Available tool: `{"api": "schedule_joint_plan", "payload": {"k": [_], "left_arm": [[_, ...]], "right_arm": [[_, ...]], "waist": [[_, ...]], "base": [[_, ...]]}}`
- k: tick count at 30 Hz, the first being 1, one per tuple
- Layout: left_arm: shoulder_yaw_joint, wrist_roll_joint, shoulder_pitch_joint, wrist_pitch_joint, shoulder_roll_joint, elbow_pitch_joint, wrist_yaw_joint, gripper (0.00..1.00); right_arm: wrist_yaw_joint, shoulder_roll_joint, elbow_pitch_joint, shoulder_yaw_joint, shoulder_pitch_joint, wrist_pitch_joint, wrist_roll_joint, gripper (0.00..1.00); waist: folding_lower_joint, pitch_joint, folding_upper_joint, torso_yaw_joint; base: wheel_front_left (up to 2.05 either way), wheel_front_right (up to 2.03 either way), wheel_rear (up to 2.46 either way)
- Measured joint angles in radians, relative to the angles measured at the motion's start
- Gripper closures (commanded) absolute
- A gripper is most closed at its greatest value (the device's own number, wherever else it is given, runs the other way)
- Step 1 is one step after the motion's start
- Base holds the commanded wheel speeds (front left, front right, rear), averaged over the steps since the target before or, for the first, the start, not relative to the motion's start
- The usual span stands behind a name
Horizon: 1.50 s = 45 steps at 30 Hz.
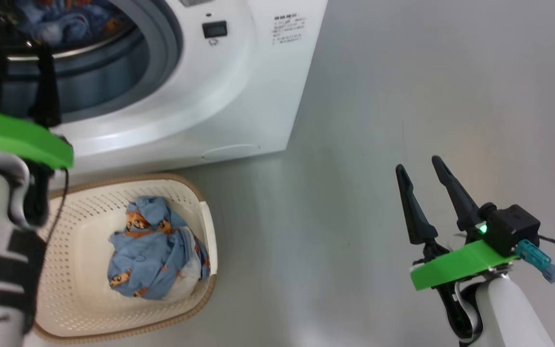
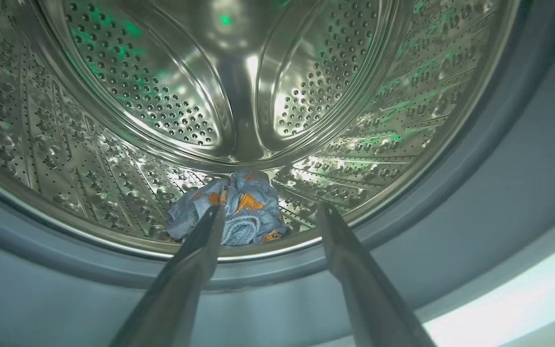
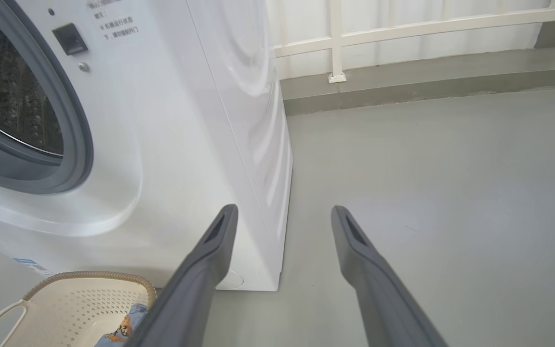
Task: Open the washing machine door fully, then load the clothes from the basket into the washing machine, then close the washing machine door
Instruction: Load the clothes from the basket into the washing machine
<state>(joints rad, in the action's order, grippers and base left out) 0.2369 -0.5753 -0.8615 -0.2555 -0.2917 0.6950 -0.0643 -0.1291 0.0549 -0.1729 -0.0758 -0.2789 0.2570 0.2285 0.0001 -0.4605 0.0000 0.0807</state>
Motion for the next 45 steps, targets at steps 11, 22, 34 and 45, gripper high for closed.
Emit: {"api": "schedule_joint_plan", "payload": {"k": [11,22,34,45], "left_arm": [[-0.127,0.097,0.321,0.000,0.076,-0.321,0.030,0.00],[-0.244,0.234,0.631,0.000,0.198,-0.534,0.000,0.00],[-0.292,0.326,0.796,0.000,0.244,-0.599,-0.030,0.00],[-0.302,0.357,0.911,0.000,0.247,-0.633,-0.027,0.00]], "right_arm": [[0.000,0.000,-0.016,0.026,0.063,0.000,-0.007,0.00],[0.000,-0.001,-0.026,0.026,0.128,0.000,-0.009,0.00],[0.000,-0.003,-0.027,0.040,0.196,0.000,-0.018,0.00],[0.000,-0.004,-0.028,0.062,0.244,0.000,-0.037,0.00]], "waist": [[-0.0001,0.121,0.0000,-0.024],[0.0000,0.248,0.0000,-0.026],[-0.0001,0.349,0.0000,-0.024],[0.0000,0.419,0.0000,-0.034]], "base": [[0.00,0.00,0.00],[0.00,0.00,0.00],[0.00,0.00,0.00],[0.00,0.00,0.00]]}}
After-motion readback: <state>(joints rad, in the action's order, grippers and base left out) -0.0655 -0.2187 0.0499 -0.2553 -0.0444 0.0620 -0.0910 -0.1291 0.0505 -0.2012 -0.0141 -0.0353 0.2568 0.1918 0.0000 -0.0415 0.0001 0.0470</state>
